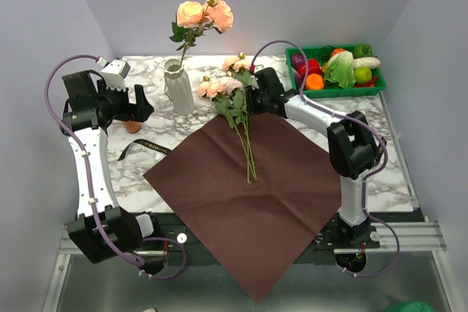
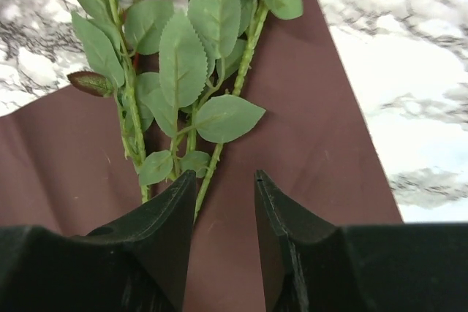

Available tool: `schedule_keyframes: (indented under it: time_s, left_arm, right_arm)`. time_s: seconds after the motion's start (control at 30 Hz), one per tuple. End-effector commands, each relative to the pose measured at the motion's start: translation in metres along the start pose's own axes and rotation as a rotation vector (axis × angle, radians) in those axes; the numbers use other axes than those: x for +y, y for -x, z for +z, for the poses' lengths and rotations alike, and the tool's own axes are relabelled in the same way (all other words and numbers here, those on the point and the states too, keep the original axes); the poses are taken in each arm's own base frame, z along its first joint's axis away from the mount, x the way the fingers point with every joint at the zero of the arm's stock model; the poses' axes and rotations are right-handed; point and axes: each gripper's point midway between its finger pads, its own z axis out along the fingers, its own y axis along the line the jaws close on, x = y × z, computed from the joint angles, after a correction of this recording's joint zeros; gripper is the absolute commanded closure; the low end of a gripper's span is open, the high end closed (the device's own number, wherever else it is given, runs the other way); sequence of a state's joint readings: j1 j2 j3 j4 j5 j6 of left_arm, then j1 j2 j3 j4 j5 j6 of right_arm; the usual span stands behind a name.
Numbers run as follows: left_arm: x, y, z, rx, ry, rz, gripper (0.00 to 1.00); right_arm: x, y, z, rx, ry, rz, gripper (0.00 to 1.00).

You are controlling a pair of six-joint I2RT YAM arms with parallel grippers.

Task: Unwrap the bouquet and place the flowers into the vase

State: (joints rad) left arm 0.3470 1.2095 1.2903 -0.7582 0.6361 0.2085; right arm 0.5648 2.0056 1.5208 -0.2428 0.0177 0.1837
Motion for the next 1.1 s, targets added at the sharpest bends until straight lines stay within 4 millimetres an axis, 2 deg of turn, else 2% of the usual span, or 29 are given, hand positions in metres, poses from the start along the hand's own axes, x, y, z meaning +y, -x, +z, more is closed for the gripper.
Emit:
schedule_keyframes:
  time_s: [0.0, 0.23, 0.37, 0.53, 0.7, 0.87, 0.97, 1.07]
  left_arm:
    - [-0.003, 0.005, 0.000, -0.004, -0.029, -0.032, 0.02]
    - [0.001, -0.003, 0.006, 0.012, -0.024, -0.037, 0.02]
    - [0.002, -0.003, 0.012, 0.012, -0.041, -0.039, 0.01]
    - [-0.008, -0.003, 0.023, 0.016, -0.111, -0.010, 0.01]
    - [-0.016, -0.001, 0.032, 0.029, -0.140, -0.010, 0.01]
    - [-0.019, -0.007, 0.031, 0.037, -0.144, 0.003, 0.01]
    - [-0.018, -0.013, 0.031, 0.050, -0.140, 0.006, 0.01]
    - [-0.021, -0.016, 0.030, 0.059, -0.148, 0.006, 0.01]
  right_arm:
    - [0.012, -0.009, 0.013, 0.060, 0.041, 0.004, 0.54]
    - [0.019, -0.029, 0.035, 0.122, 0.081, 0.015, 0.54]
    - [0.023, -0.033, 0.041, 0.135, 0.100, 0.018, 0.54]
    - [0.032, -0.029, 0.042, 0.115, 0.112, 0.005, 0.55]
    - [0.027, -0.034, 0.052, 0.138, 0.068, -0.004, 0.65]
    - [0.023, -0.033, 0.047, 0.135, 0.040, -0.016, 0.58]
    - [0.020, -0.034, 0.044, 0.132, 0.026, -0.020, 0.65]
    - [0.022, -0.038, 0.043, 0.142, 0.036, -0.014, 0.65]
